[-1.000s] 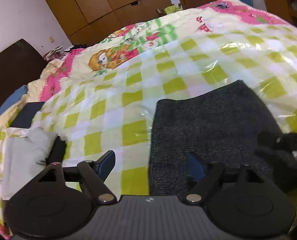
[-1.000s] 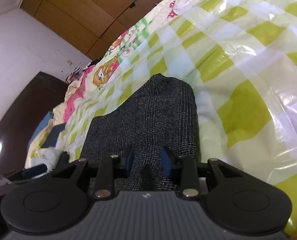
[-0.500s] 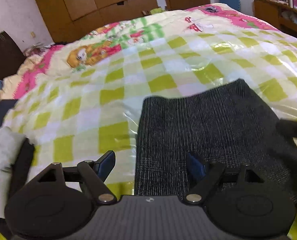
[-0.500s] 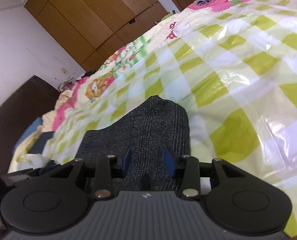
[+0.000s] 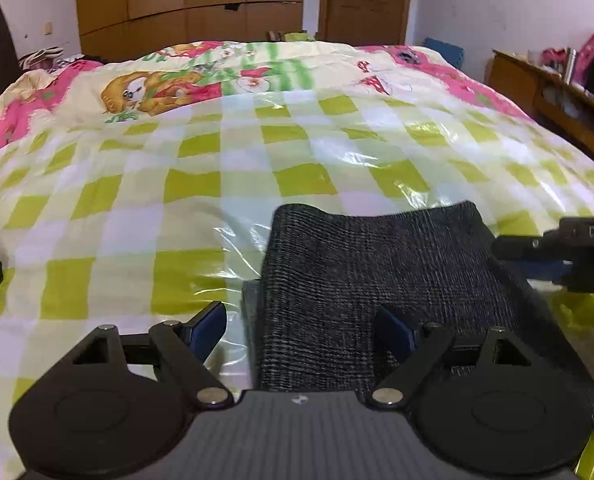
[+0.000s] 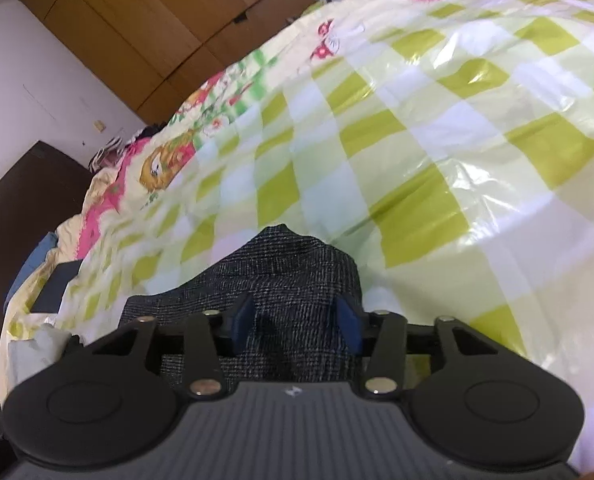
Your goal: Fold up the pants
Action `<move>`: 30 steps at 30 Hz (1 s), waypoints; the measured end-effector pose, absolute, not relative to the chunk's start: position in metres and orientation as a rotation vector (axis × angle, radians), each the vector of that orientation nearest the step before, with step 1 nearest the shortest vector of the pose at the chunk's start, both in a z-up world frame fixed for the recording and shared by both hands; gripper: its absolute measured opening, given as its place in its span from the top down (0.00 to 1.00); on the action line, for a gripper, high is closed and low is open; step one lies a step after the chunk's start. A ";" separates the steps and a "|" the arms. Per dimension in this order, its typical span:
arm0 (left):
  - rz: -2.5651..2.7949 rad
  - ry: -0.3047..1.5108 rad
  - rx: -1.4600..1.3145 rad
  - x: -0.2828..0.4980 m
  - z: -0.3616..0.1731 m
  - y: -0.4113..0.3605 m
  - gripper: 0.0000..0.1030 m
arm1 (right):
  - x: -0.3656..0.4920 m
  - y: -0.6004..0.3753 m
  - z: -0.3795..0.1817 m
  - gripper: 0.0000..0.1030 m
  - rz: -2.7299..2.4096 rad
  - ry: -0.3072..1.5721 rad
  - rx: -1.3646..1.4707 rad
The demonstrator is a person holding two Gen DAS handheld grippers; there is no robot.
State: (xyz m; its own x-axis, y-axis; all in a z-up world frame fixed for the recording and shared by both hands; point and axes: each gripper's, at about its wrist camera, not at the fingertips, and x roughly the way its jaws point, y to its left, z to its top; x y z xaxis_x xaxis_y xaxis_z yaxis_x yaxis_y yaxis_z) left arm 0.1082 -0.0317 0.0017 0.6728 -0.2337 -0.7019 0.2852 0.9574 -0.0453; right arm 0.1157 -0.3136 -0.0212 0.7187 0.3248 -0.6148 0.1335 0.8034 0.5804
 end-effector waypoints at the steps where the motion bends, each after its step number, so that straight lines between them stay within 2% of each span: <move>1: -0.289 0.780 0.052 0.108 0.001 -0.030 0.07 | 0.115 -0.316 -0.023 0.47 0.121 0.786 0.645; 8: -0.316 0.806 0.004 0.110 -0.010 -0.027 0.03 | 0.093 -0.311 -0.034 0.47 0.163 0.877 0.727; 10: -0.324 0.807 0.011 0.109 -0.010 -0.029 0.02 | 0.092 -0.303 -0.030 0.42 0.173 0.888 0.697; 16: -0.360 0.841 -0.013 0.108 -0.016 -0.030 0.01 | 0.090 -0.304 -0.019 0.42 0.193 0.885 0.735; 22: -0.368 0.841 -0.009 0.107 -0.017 -0.031 0.01 | 0.097 -0.298 -0.032 0.42 0.182 0.932 0.760; 23: -0.370 0.842 -0.010 0.107 -0.017 -0.031 0.01 | 0.097 -0.295 -0.032 0.43 0.171 0.939 0.750; 27: -0.376 0.838 -0.017 0.107 -0.018 -0.029 0.01 | 0.093 -0.290 -0.018 0.69 0.131 0.913 0.699; 30: -0.381 0.841 -0.028 0.109 -0.019 -0.027 0.01 | 0.097 -0.291 -0.013 0.74 0.123 0.916 0.681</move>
